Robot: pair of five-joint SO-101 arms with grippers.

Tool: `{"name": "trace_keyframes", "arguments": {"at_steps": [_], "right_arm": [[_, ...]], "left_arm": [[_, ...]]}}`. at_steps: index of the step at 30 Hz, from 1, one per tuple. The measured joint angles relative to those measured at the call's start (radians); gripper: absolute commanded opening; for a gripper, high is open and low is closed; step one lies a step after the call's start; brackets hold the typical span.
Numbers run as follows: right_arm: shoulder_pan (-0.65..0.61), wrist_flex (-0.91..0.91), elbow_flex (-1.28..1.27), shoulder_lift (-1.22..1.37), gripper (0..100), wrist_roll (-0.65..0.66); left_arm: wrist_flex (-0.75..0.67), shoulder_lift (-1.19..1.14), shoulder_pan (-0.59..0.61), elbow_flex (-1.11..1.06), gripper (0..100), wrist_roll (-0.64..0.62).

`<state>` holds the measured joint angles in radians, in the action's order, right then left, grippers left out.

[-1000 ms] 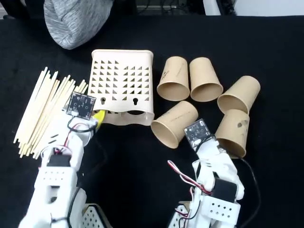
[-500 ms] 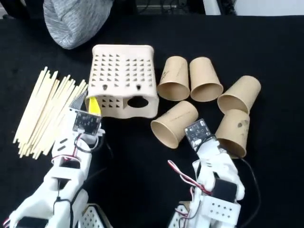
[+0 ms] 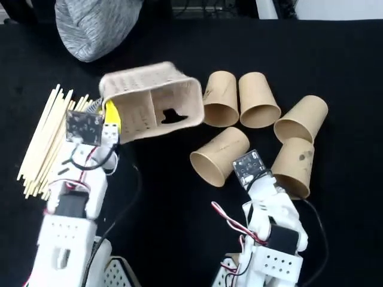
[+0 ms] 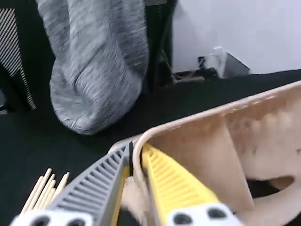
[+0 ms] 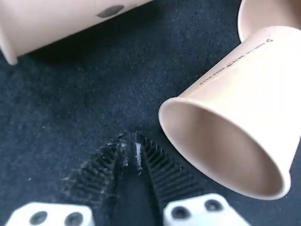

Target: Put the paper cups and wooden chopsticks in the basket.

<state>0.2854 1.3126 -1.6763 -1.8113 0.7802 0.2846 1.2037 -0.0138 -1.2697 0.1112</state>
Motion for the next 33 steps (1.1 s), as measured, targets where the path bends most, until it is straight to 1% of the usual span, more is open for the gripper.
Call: {"name": "trace_keyframes", "arguments": {"at_steps": [2,3,4,5,9,12,13,15,17,20,22,25,27,29,33], "right_arm": [[0.000,0.000,0.000,0.000,1.1,0.000],[0.000,0.000,0.000,0.000,1.1,0.000],[0.000,0.000,0.002,0.000,1.1,0.000],[0.000,0.000,0.011,0.000,1.1,0.000],[0.000,0.017,0.106,0.000,1.1,0.012],[0.003,0.058,0.201,0.002,1.1,0.029],[0.006,0.071,0.233,0.002,1.2,0.035],[0.006,0.106,0.308,0.002,1.6,0.063],[0.005,0.153,0.394,0.002,5.7,0.094],[0.003,0.161,0.493,0.002,14.3,0.118],[-0.002,0.161,0.543,0.005,15.9,0.126],[-0.072,0.183,0.643,0.081,16.2,0.117],[-0.141,0.196,0.726,0.190,16.3,0.068],[-0.226,0.216,0.824,0.338,16.3,0.002],[-0.425,0.241,0.996,0.674,16.4,-0.120]], "left_arm": [[0.235,0.098,-0.029,0.115,3,-0.003],[0.327,0.138,-0.043,0.161,3,-0.005],[0.400,0.164,-0.054,0.196,3,-0.005],[0.443,0.181,-0.060,0.218,3,-0.006],[0.493,0.178,-0.064,0.230,3,-0.049],[0.500,0.153,-0.061,0.232,5,-0.084],[0.506,0.147,-0.051,0.232,8,-0.098],[0.509,0.135,-0.011,0.232,18,-0.117],[0.519,0.130,0.031,0.232,26,-0.123],[0.572,0.132,0.055,0.235,26,-0.129],[0.597,0.133,0.055,0.235,26,-0.130],[0.598,0.132,0.055,0.235,26,-0.130],[0.598,0.130,0.055,0.247,26,-0.130],[0.603,0.130,0.058,0.272,28,-0.141],[0.684,0.132,0.087,0.368,29,-0.173]]}}
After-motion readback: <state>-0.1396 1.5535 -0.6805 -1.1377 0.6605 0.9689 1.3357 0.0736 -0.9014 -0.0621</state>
